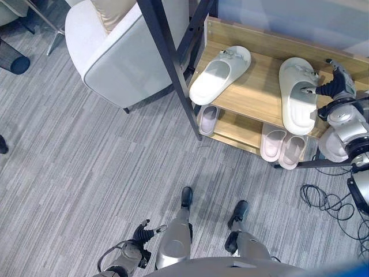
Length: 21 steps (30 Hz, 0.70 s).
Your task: Arrange the slippers neatly on the shoe rack.
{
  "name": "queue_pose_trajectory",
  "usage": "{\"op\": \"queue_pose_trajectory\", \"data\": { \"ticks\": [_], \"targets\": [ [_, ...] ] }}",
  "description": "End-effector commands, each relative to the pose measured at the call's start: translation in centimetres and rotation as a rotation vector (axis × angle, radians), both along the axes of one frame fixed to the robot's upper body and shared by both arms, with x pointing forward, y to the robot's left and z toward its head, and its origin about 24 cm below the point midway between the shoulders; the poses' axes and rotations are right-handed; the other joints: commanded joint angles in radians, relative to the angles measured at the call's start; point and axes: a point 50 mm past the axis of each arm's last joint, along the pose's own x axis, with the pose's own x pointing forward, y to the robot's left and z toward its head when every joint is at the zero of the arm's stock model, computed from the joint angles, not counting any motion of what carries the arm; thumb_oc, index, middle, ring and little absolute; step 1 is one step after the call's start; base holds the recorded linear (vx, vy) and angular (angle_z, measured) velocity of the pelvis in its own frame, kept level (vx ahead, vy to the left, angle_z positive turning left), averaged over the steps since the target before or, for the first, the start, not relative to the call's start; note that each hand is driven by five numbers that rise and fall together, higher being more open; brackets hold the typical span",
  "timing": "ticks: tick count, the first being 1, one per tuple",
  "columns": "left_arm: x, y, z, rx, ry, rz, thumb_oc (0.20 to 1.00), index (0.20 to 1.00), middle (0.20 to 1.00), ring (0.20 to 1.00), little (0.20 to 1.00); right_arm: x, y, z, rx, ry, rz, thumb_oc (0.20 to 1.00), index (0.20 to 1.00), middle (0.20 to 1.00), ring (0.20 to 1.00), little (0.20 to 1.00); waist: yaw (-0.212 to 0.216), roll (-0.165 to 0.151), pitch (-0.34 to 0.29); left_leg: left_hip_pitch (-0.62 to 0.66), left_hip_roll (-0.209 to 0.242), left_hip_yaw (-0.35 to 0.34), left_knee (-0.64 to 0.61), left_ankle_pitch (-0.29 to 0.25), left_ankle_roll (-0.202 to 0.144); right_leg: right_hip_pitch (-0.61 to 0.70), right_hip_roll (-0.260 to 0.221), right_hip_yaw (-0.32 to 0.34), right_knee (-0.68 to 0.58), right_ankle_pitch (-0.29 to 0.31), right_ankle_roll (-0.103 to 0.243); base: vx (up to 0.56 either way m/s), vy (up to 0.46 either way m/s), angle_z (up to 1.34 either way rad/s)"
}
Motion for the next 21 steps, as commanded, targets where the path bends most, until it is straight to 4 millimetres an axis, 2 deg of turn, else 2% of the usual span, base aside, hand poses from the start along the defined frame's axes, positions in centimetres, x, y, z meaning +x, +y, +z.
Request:
{"op": "queue_pose_trajectory", "data": {
  "ticks": [1,2,3,4,7,14,19,21],
  "targets": [
    [0.5,0.3,0.1,0.020,0.011,-0.060,1.000,1.000,1.000,1.000,1.000,0.5,0.2,2.8,-0.007,-0.079,0.009,1.000,1.000,1.000,1.000,1.000,0.015,-0.027,-0.015,-0.032,0.000,-0.009,-0.002,0.009,-0.082,0.072,-0.057,0.002,0.007,-0.092,0.135,0.00,0.012,0.09],
    [0.4,0.3,0.1,0.020,0.010,-0.062,1.000,1.000,1.000,1.000,1.000,0.5,0.3,2.7,-0.011,-0.077,0.012,0.922,0.922,0.922,0.922,0.922,0.015,-0.026,-0.014,-0.034,-0.001,-0.009,-0.002,0.009,-0.082,0.070,-0.057,0.003,0.007,-0.092,0.135,0.00,0.018,0.09],
    [0.6,0.4,0.2,0.021,0.010,-0.061,1.000,1.000,1.000,1.000,1.000,0.6,0.4,2.8,-0.007,-0.074,0.016,0.379,0.379,0.379,0.379,0.379,0.014,-0.026,-0.014,-0.034,-0.003,-0.009,-0.002,0.008,-0.082,0.070,-0.058,0.004,0.007,-0.090,0.136,0.00,0.029,0.08],
    [0.7,0.5,0.2,0.021,0.009,-0.059,1.000,1.000,1.000,1.000,1.000,0.6,0.3,2.7,0.013,-0.078,0.015,0.200,0.200,0.200,0.200,0.200,0.015,-0.024,-0.014,-0.036,-0.003,-0.010,-0.002,0.010,-0.082,0.069,-0.060,0.002,0.007,-0.089,0.137,0.01,0.019,0.04],
    [0.8,0.7,0.3,0.025,0.006,-0.048,1.000,1.000,1.000,1.000,1.000,0.4,0.0,2.5,0.104,-0.109,0.000,0.200,0.200,0.200,0.200,0.200,0.019,-0.022,-0.020,-0.041,-0.008,-0.016,-0.002,0.010,-0.083,0.071,-0.067,-0.008,0.007,-0.088,0.138,0.02,0.006,0.04],
    [0.0,0.5,0.0,0.021,0.035,-0.048,1.000,1.000,1.000,1.000,1.000,0.5,0.2,1.6,0.121,-0.100,-0.025,0.200,0.200,0.200,0.200,0.200,0.018,-0.014,-0.022,-0.026,-0.011,-0.014,-0.002,0.005,-0.080,0.086,-0.070,-0.009,0.007,-0.089,0.137,0.00,0.000,0.00],
    [1.2,0.4,0.2,0.018,0.014,-0.038,1.000,1.000,1.000,1.000,1.000,1.1,1.5,0.8,0.188,-0.090,-0.023,0.200,0.200,0.200,0.200,0.200,0.000,-0.011,-0.024,-0.007,-0.016,-0.007,-0.002,-0.008,-0.069,0.094,-0.075,0.008,0.007,-0.085,0.137,-0.03,0.048,0.00],
    [1.5,0.4,0.4,0.018,0.005,-0.032,1.000,1.000,1.000,1.000,1.000,1.5,2.1,1.2,0.208,-0.102,-0.008,0.200,0.200,0.200,0.200,0.200,-0.004,-0.013,-0.024,-0.005,-0.016,-0.004,-0.002,-0.011,-0.066,0.092,-0.076,0.015,0.007,-0.084,0.137,-0.04,0.061,-0.05]
  ]
}}
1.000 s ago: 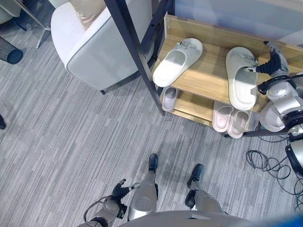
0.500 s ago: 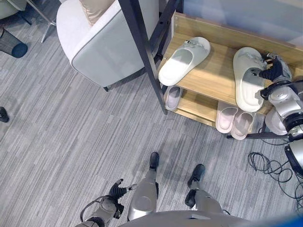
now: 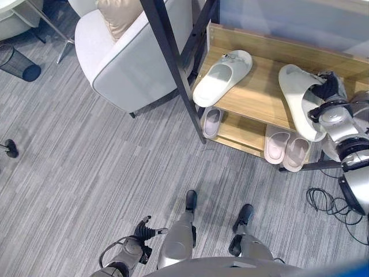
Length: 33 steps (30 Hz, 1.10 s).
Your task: Arrange the slippers neatly on the shoe rack.
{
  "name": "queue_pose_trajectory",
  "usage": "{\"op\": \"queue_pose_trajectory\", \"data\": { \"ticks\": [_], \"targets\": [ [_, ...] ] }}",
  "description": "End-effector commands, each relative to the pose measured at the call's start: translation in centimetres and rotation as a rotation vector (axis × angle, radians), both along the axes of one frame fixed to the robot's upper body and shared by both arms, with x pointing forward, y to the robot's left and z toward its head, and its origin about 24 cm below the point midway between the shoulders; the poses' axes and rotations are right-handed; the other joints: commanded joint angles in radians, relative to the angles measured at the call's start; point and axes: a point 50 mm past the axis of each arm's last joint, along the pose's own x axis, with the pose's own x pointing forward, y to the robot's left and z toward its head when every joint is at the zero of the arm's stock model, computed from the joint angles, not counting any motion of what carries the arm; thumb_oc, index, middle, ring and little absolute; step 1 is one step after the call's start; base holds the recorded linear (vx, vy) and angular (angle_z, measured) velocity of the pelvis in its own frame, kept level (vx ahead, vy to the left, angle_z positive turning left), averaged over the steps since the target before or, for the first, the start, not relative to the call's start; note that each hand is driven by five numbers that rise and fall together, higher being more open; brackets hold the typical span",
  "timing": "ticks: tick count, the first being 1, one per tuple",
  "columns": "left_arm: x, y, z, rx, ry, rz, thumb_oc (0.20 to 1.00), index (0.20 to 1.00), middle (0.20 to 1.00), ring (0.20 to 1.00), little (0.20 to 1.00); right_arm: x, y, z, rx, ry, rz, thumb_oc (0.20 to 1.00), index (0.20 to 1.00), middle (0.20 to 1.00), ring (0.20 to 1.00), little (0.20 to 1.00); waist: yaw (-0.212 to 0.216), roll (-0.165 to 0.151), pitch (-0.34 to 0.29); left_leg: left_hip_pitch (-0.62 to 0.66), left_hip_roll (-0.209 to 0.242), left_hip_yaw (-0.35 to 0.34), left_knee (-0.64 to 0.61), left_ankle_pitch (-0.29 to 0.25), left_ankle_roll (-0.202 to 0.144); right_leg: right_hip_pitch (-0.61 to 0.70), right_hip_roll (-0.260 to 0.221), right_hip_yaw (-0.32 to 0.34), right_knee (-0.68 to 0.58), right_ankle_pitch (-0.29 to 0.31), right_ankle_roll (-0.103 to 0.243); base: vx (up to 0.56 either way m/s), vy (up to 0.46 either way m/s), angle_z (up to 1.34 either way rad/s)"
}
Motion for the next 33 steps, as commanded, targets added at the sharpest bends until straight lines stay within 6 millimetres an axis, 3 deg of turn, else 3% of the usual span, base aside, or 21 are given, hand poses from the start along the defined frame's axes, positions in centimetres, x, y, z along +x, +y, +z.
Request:
{"op": "queue_pose_trajectory", "data": {
  "ticks": [1,10,24,33],
  "targets": [
    [0.2,0.8,0.1,0.026,0.026,-0.012,1.000,1.000,1.000,1.000,1.000,0.8,0.5,3.1,0.048,-0.105,-0.008,0.200,0.200,0.200,0.200,0.200,0.016,-0.043,0.000,-0.004,0.001,0.011,-0.019,-0.020,-0.071,0.075,-0.059,0.031,0.006,-0.096,0.138,-0.04,0.073,-0.05],
    [1.0,1.5,0.5,0.046,0.006,0.015,1.000,1.000,1.000,1.000,1.000,1.8,2.4,4.9,0.030,-0.128,0.043,0.200,0.200,0.200,0.200,0.200,0.024,-0.064,0.010,-0.037,-0.017,-0.001,-0.019,-0.016,-0.065,0.051,-0.075,0.025,0.006,-0.077,0.145,-0.03,0.055,-0.01],
    [3.3,2.4,1.7,0.080,-0.053,-0.021,1.000,1.000,1.000,1.000,1.000,1.8,0.6,6.3,0.008,-0.075,-0.062,0.200,0.200,0.200,0.200,0.200,0.074,-0.090,0.027,-0.113,-0.048,-0.045,-0.019,-0.002,-0.072,0.026,-0.096,-0.022,0.006,-0.057,0.158,0.00,0.037,0.11],
    [4.3,2.4,2.1,0.091,-0.071,-0.041,1.000,1.000,1.000,1.000,1.000,2.2,1.6,6.4,-0.007,-0.052,-0.059,0.200,0.200,0.200,0.200,0.200,0.089,-0.095,0.033,-0.137,-0.069,-0.064,-0.019,0.001,-0.072,0.025,-0.111,-0.049,0.006,-0.048,0.164,0.01,0.037,0.09]
  ]
}}
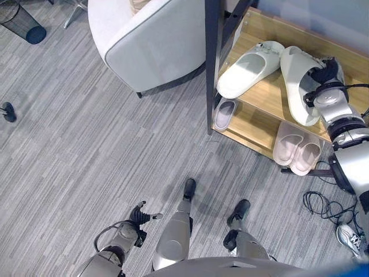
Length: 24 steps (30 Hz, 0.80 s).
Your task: Arrange the slippers neatly on the shoe rack.
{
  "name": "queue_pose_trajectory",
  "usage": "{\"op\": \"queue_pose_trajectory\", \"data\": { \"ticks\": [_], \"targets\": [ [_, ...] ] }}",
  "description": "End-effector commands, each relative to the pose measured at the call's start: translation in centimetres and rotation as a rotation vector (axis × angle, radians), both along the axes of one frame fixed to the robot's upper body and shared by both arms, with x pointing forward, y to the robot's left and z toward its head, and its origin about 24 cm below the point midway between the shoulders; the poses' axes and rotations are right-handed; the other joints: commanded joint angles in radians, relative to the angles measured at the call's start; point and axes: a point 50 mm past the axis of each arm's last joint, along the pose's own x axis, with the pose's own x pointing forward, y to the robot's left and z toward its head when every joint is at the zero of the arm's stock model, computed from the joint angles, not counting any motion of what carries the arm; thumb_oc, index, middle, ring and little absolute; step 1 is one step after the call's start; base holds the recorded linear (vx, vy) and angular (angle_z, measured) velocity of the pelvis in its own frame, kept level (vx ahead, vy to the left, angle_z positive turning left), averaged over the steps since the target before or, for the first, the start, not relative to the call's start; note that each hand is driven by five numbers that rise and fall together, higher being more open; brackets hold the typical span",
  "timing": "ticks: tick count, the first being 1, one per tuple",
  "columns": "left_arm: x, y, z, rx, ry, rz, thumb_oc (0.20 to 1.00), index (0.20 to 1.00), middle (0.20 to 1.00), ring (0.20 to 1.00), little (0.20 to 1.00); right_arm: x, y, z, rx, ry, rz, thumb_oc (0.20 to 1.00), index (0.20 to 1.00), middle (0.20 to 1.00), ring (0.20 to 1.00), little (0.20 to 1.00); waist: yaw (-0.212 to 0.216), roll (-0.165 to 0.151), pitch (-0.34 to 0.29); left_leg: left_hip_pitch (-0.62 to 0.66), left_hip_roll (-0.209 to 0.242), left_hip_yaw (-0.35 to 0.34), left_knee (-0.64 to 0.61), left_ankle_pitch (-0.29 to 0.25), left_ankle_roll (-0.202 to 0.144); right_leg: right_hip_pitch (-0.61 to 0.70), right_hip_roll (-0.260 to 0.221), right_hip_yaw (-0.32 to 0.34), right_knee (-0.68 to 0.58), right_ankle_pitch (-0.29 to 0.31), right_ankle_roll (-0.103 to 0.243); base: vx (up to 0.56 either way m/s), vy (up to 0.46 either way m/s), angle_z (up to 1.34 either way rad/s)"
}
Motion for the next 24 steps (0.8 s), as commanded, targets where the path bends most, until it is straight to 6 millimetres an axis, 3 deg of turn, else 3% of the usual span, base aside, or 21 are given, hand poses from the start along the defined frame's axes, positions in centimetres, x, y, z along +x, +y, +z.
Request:
{"op": "queue_pose_trajectory", "data": {
  "ticks": [1,8,13,16,24],
  "targets": [
    [1.4,0.3,0.6,0.038,-0.004,-0.036,1.000,1.000,1.000,1.000,1.000,0.6,0.9,1.9,-0.046,-0.016,0.004,0.200,0.200,0.200,0.200,0.200,0.032,-0.017,0.034,-0.014,-0.036,-0.003,-0.022,-0.031,-0.086,0.108,-0.081,0.011,0.007,-0.069,0.154,0.00,0.026,0.08],
    [1.7,-0.6,0.4,0.025,-0.017,-0.020,1.000,1.000,1.000,1.000,1.000,0.5,1.4,1.9,-0.033,-0.119,-0.060,0.200,0.200,0.200,0.200,0.200,0.020,-0.002,0.042,-0.016,-0.046,-0.005,-0.022,-0.034,-0.080,0.103,-0.088,0.023,0.007,-0.059,0.154,-0.02,0.032,0.07],
    [2.1,-1.5,0.4,0.018,-0.029,-0.040,1.000,1.000,1.000,1.000,1.000,0.5,1.6,1.7,-0.075,-0.091,-0.083,0.200,0.200,0.200,0.200,0.200,0.011,0.005,0.042,-0.021,-0.049,-0.004,-0.022,-0.032,-0.078,0.093,-0.090,0.030,0.007,-0.056,0.153,-0.01,0.007,0.00],
    [2.3,-1.9,0.4,0.018,-0.039,-0.042,1.000,1.000,1.000,1.000,1.000,0.3,1.4,0.6,-0.077,-0.065,-0.133,0.200,0.200,0.200,0.200,0.200,0.012,0.009,0.035,-0.024,-0.052,-0.009,-0.022,-0.033,-0.078,0.094,-0.093,0.023,0.007,-0.056,0.155,0.00,0.000,0.00],
    [2.2,-2.2,0.3,0.028,-0.036,-0.027,1.000,1.000,1.000,1.000,1.000,0.0,1.1,0.4,-0.105,-0.111,-0.199,0.200,0.200,0.200,0.200,0.200,0.010,0.000,0.032,-0.028,-0.054,-0.012,-0.022,-0.035,-0.076,0.094,-0.092,0.022,0.007,-0.057,0.155,0.00,0.000,0.00]
  ]
}}
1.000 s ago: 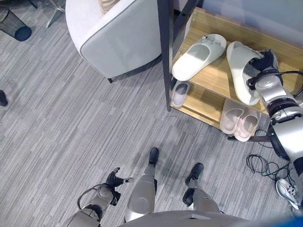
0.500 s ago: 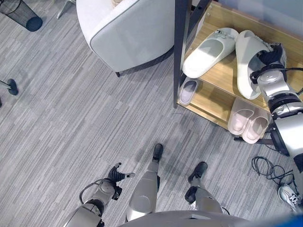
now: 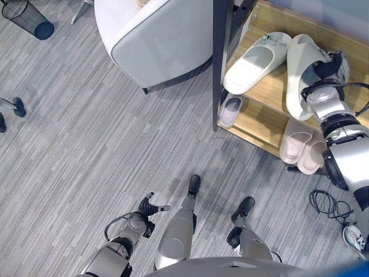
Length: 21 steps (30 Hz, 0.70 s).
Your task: Arrange the slippers neatly on the shoe rack.
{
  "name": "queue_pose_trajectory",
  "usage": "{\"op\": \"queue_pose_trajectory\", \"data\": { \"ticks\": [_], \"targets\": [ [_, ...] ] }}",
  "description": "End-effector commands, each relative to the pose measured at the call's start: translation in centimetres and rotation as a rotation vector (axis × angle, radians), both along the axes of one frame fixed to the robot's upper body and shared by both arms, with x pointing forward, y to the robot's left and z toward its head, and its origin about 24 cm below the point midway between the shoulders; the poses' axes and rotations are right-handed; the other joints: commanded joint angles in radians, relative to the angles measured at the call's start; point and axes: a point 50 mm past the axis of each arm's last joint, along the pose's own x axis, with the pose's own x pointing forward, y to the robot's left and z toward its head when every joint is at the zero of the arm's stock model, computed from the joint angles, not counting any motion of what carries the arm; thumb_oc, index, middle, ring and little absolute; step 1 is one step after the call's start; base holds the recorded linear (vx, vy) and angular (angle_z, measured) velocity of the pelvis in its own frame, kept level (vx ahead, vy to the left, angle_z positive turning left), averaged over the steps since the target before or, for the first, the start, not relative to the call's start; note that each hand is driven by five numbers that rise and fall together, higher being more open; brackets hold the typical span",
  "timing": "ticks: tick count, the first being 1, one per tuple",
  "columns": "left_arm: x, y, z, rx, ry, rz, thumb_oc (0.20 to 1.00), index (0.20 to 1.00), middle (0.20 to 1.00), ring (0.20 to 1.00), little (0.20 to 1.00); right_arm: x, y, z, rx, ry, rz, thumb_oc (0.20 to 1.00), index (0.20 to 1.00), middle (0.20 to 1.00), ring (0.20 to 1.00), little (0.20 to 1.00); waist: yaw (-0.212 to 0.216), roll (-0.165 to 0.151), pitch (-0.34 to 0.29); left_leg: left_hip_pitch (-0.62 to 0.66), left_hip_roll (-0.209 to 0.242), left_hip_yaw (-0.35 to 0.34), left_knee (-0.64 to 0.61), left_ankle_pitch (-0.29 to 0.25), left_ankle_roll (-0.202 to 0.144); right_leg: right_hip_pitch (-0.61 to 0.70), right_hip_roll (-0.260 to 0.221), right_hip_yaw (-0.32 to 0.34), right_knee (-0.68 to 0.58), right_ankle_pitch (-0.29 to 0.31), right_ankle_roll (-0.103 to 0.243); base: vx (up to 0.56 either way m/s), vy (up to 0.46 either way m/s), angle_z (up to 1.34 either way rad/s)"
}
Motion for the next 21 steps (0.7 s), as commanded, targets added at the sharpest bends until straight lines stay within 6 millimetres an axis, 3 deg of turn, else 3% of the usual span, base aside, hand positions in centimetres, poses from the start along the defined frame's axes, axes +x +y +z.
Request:
{"op": "queue_pose_trajectory", "data": {
  "ticks": [1,4,16,21],
  "targets": [
    [0.3,-0.1,0.0,0.035,0.012,0.012,1.000,1.000,1.000,1.000,1.000,-0.1,0.1,-0.2,-0.064,0.023,-0.033,0.200,0.200,0.200,0.200,0.200,0.011,-0.030,0.009,-0.017,-0.042,0.008,-0.021,-0.049,-0.078,0.092,-0.086,0.040,0.007,-0.063,0.148,0.00,0.000,0.00],
    [0.5,-0.2,0.0,0.035,0.007,0.013,1.000,1.000,1.000,1.000,1.000,-0.1,0.2,-0.4,-0.040,0.014,-0.041,0.200,0.200,0.200,0.200,0.200,0.008,-0.033,0.008,-0.015,-0.042,0.011,-0.021,-0.050,-0.077,0.093,-0.087,0.044,0.007,-0.064,0.147,0.00,0.000,0.00],
    [0.1,-0.1,-0.2,0.048,0.023,0.039,1.000,1.000,1.000,1.000,1.000,-0.8,0.8,-5.0,0.117,0.035,-0.057,0.200,0.200,0.200,0.200,0.200,-0.013,-0.038,-0.008,0.014,-0.042,0.021,-0.021,-0.062,-0.071,0.110,-0.094,0.055,0.009,-0.063,0.144,0.00,0.000,0.00],
    [-0.1,0.3,-0.2,0.061,0.026,0.067,1.000,1.000,1.000,1.000,1.000,-1.0,0.6,-5.1,0.217,-0.030,-0.092,0.200,0.200,0.200,0.200,0.200,-0.020,-0.041,-0.011,0.014,-0.041,0.026,-0.021,-0.065,-0.070,0.106,-0.094,0.062,0.010,-0.065,0.144,0.00,0.000,0.00]
  ]
}}
